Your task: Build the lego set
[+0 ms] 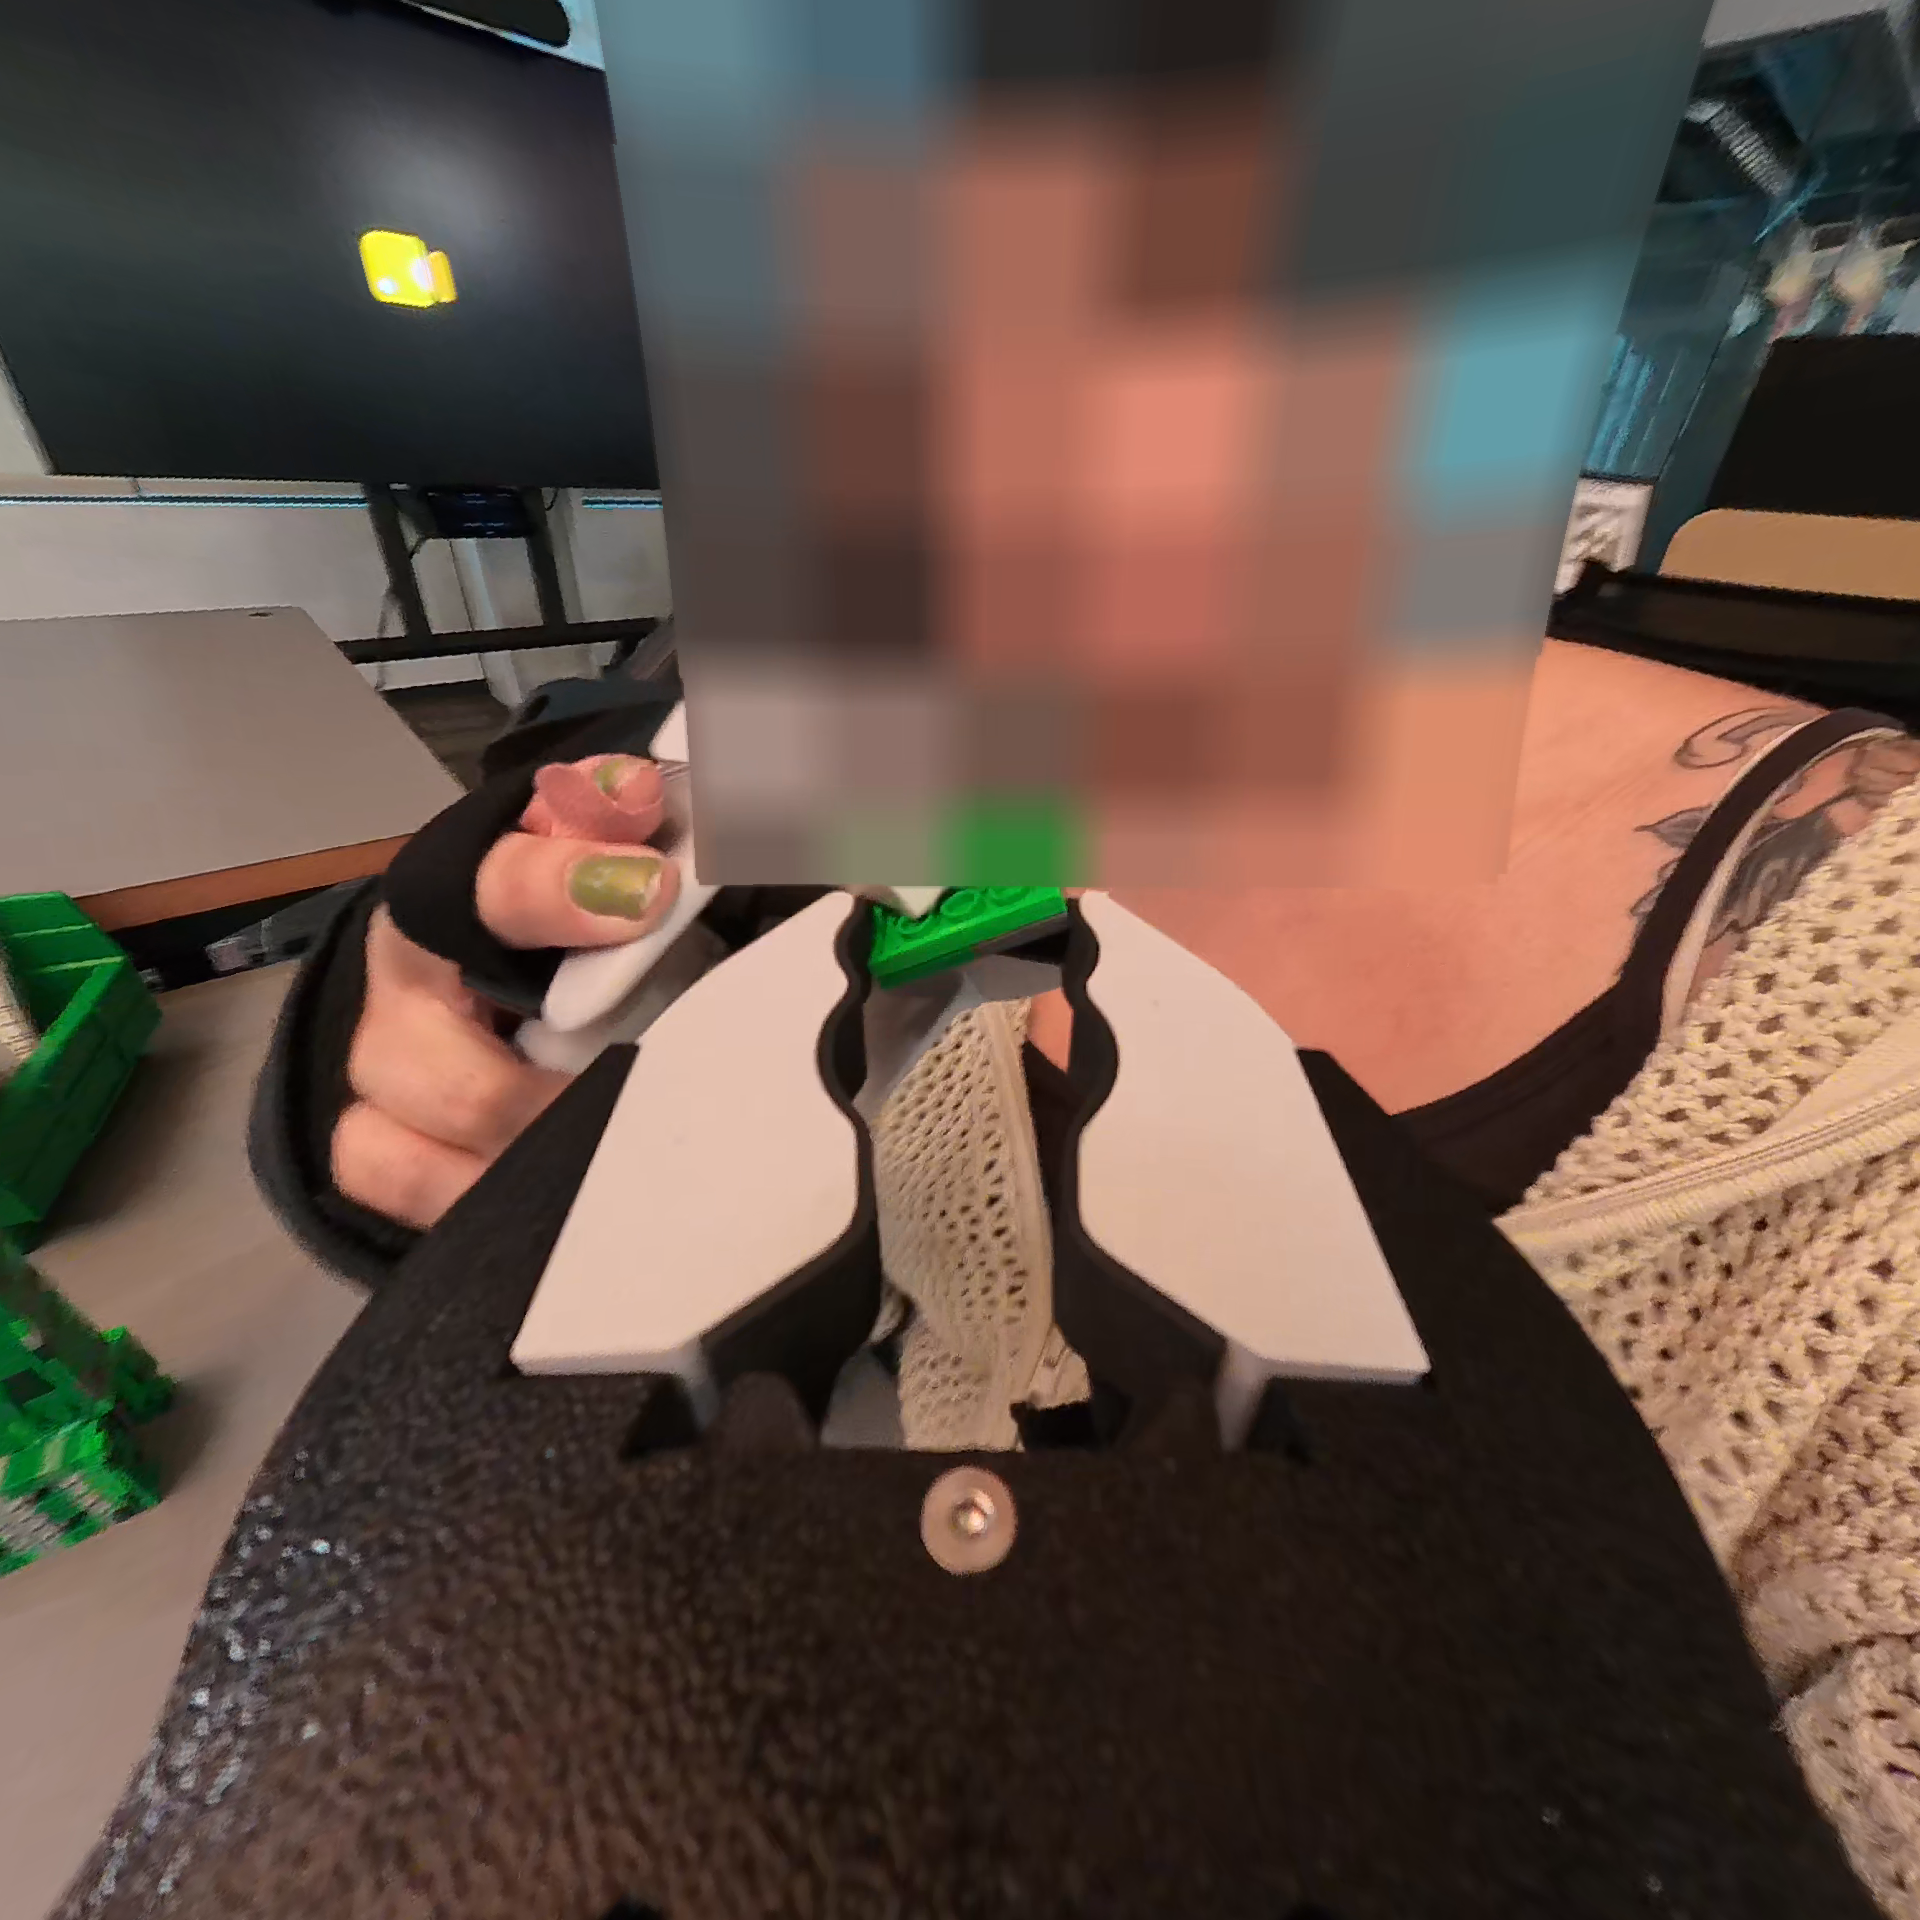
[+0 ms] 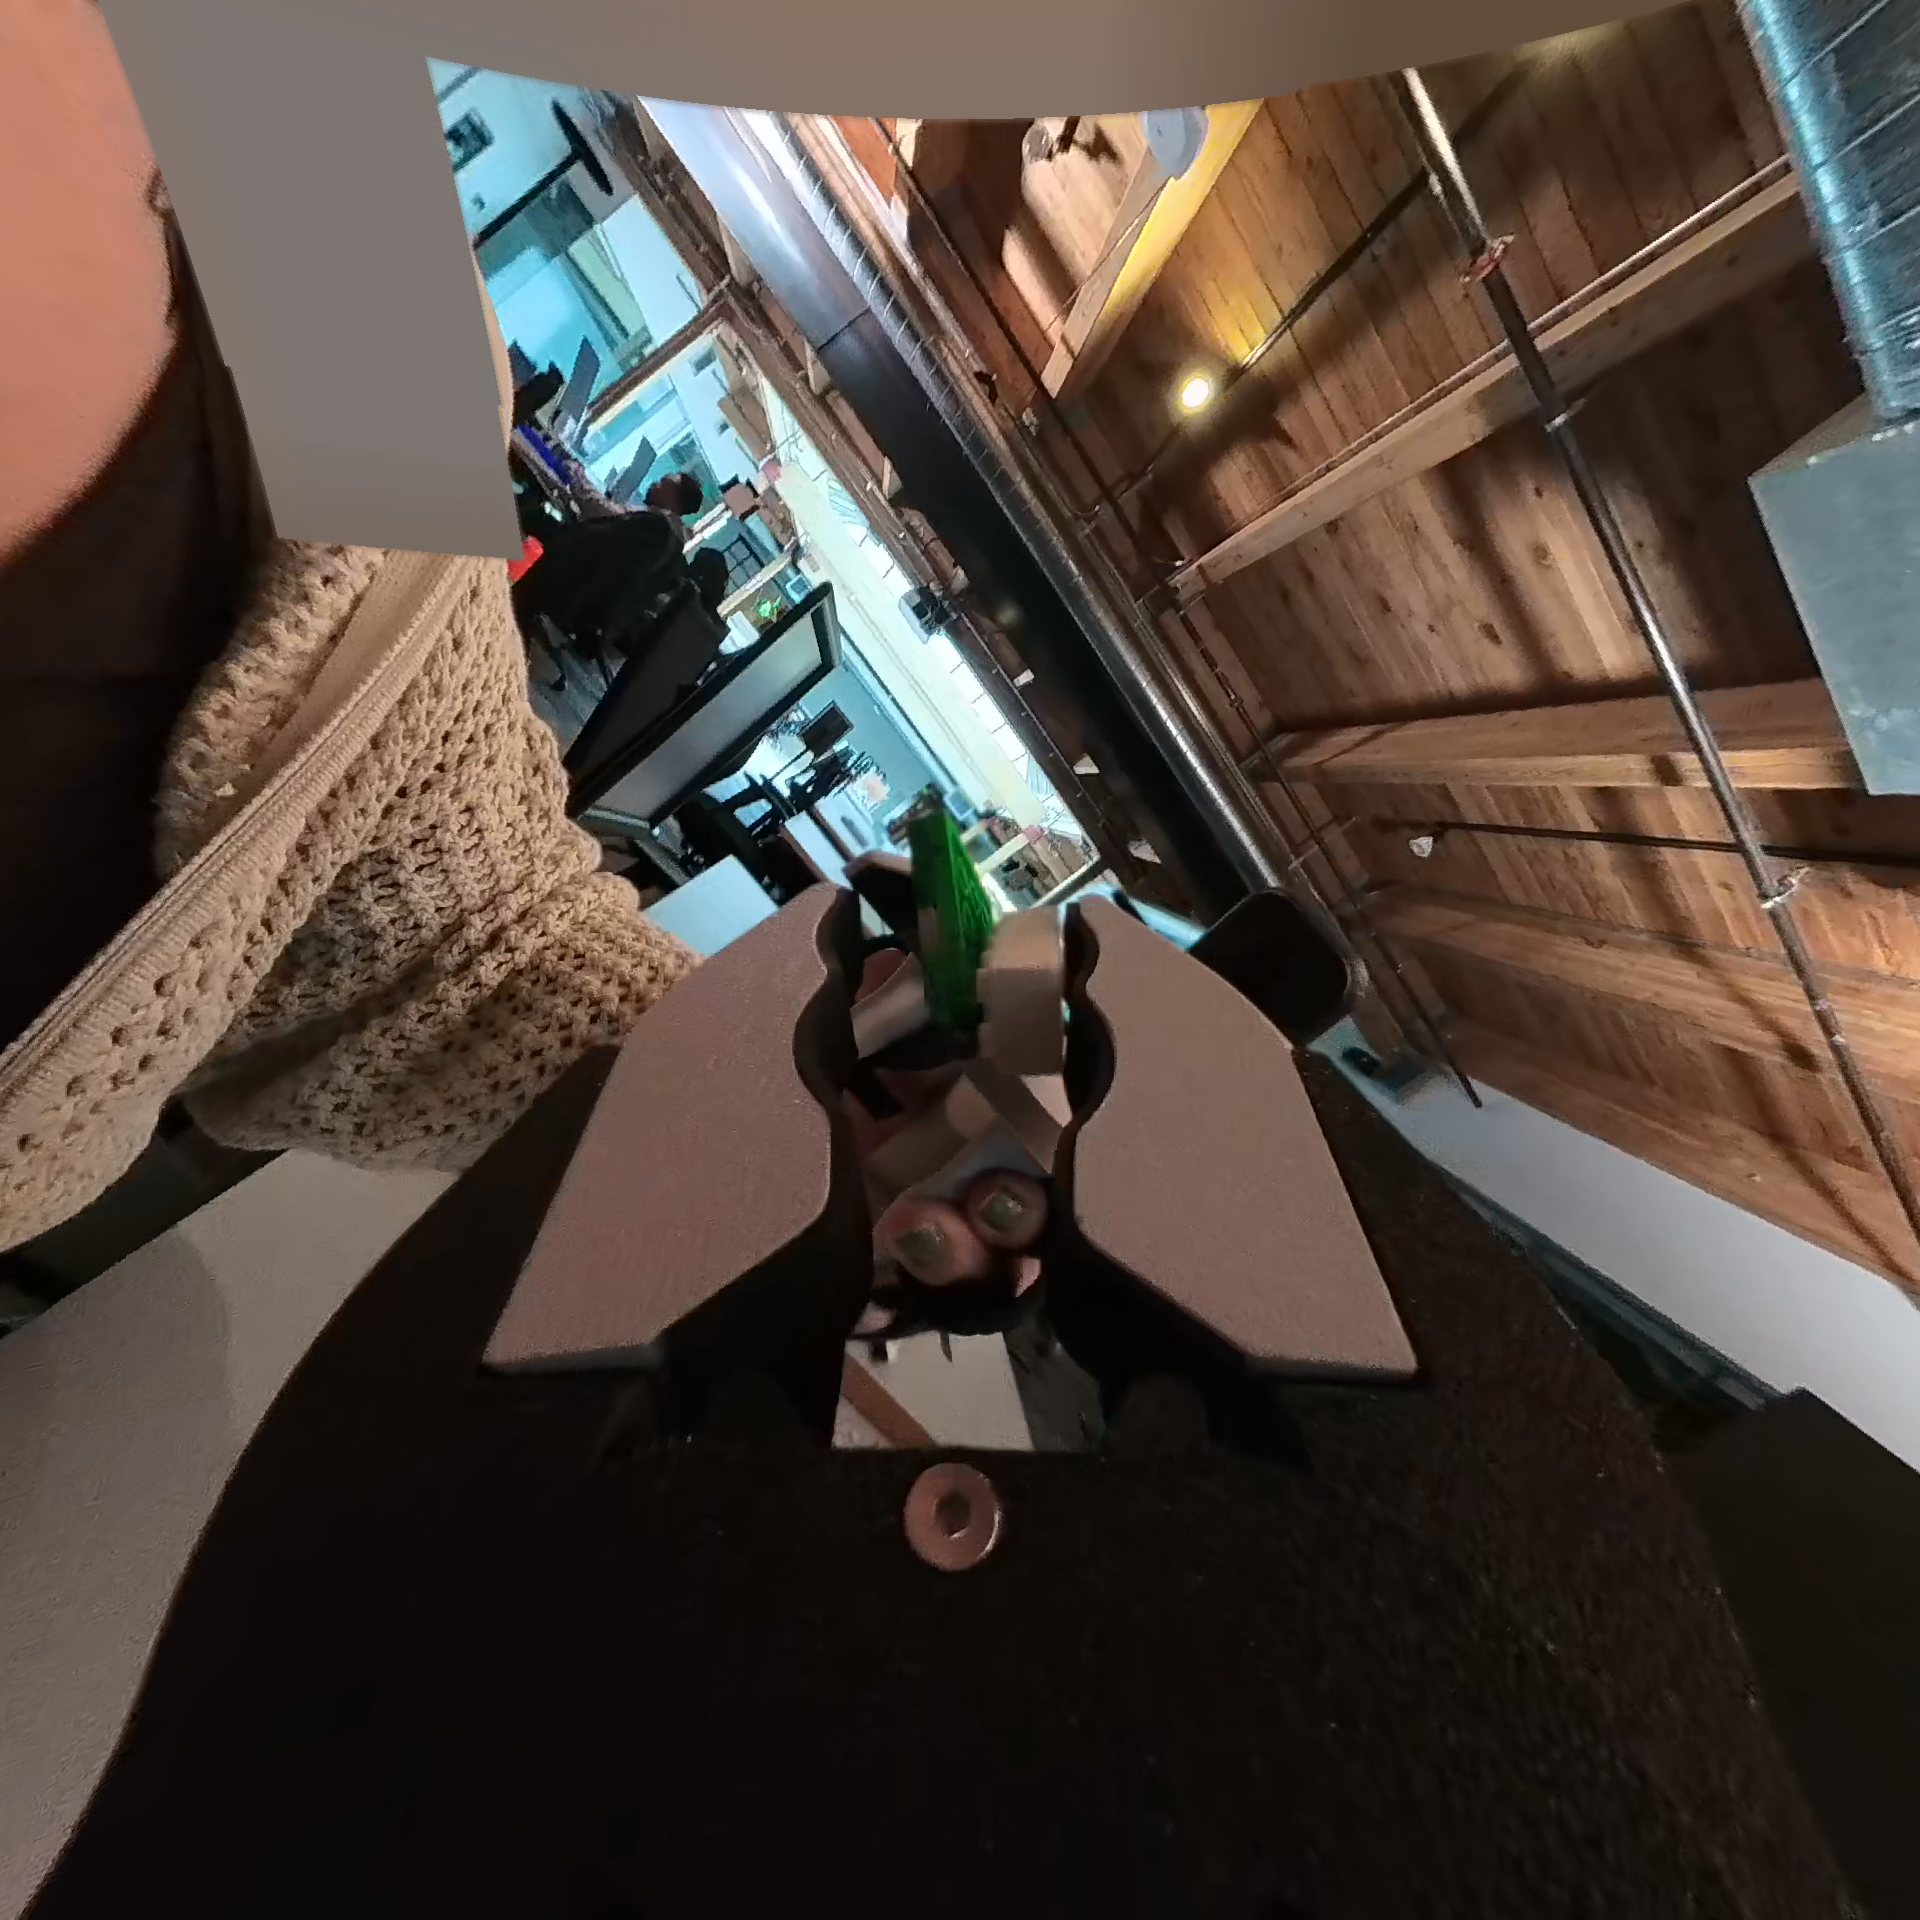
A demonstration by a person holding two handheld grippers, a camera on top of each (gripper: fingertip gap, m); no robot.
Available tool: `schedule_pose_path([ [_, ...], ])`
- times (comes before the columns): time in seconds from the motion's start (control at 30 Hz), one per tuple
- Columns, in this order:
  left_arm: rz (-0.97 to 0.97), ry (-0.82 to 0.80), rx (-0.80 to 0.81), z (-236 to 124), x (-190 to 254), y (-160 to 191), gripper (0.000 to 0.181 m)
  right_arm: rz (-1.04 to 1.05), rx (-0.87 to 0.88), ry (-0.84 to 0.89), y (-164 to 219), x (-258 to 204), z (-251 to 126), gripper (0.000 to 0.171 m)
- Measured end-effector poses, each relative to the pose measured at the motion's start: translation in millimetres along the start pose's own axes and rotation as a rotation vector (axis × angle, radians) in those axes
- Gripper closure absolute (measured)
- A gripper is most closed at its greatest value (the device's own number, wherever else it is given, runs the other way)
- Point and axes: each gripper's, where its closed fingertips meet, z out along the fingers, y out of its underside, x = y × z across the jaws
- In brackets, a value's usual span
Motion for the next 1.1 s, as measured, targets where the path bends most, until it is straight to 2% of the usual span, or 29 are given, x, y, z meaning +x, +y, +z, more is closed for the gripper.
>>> schedule_pose_path([
  [0.4,0.101,-0.290,-0.119,-23,-20,16,0.146,-0.151,-0.265,0.008,32,-3,0,0.135],
  [0.77,0.129,-0.303,-0.023,-28,-24,30,0.146,-0.187,-0.417,-0.041,49,-14,5,0.133],
  [1.1,0.145,-0.307,-0.005,-34,-18,32,0.146,-0.154,-0.440,-0.070,51,-20,9,0.126],
])
